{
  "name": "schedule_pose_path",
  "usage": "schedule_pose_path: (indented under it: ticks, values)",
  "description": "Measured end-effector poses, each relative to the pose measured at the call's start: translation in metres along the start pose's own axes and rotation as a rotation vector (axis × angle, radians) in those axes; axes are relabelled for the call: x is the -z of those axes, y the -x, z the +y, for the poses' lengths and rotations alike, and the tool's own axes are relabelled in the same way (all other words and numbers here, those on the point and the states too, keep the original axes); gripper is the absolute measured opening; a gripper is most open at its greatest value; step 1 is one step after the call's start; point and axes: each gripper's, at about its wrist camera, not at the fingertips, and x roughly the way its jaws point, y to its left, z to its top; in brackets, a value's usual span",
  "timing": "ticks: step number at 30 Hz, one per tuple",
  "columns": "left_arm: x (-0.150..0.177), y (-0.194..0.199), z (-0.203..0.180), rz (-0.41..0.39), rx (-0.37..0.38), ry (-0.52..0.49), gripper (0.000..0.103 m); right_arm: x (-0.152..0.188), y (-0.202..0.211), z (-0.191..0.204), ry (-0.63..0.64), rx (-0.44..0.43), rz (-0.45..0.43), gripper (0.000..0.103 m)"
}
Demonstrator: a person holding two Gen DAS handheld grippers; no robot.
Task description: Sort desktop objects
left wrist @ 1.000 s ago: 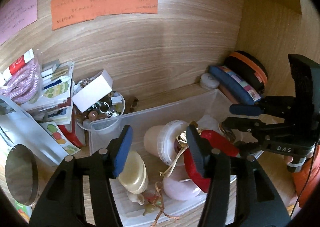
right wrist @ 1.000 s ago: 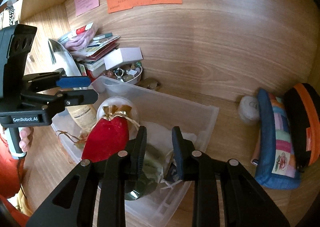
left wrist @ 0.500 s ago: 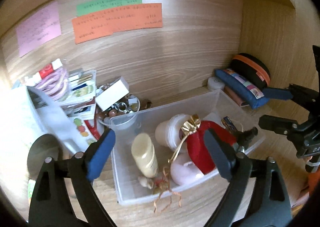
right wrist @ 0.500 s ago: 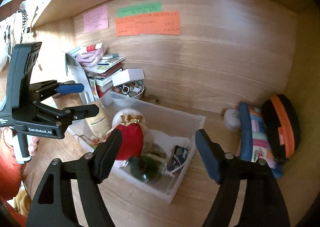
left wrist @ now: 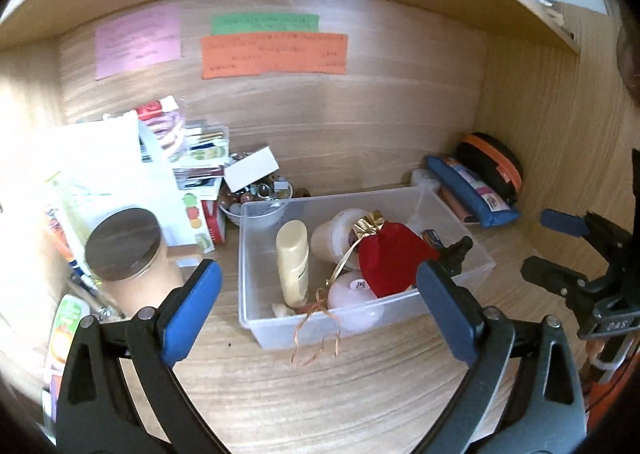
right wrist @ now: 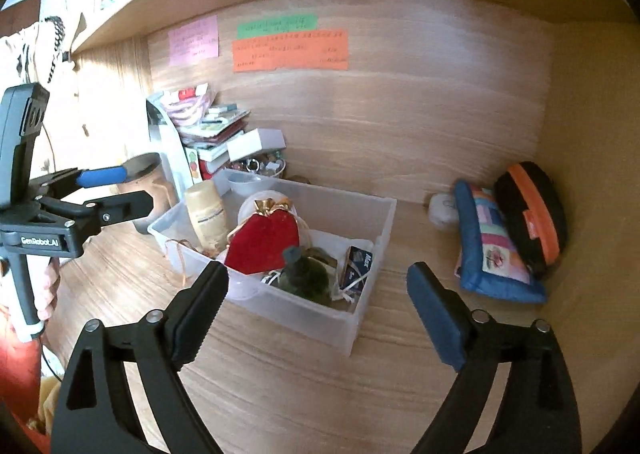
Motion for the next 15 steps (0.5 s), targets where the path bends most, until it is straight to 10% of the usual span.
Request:
schedule_pose_path:
  ticks: [15]
  values:
    - [0.032, 0.042, -0.013, -0.073, -0.080, 0.068, 0.102, 0.025, 0.052, 0.021, -0.057, 0.099, -0.124, 0.103]
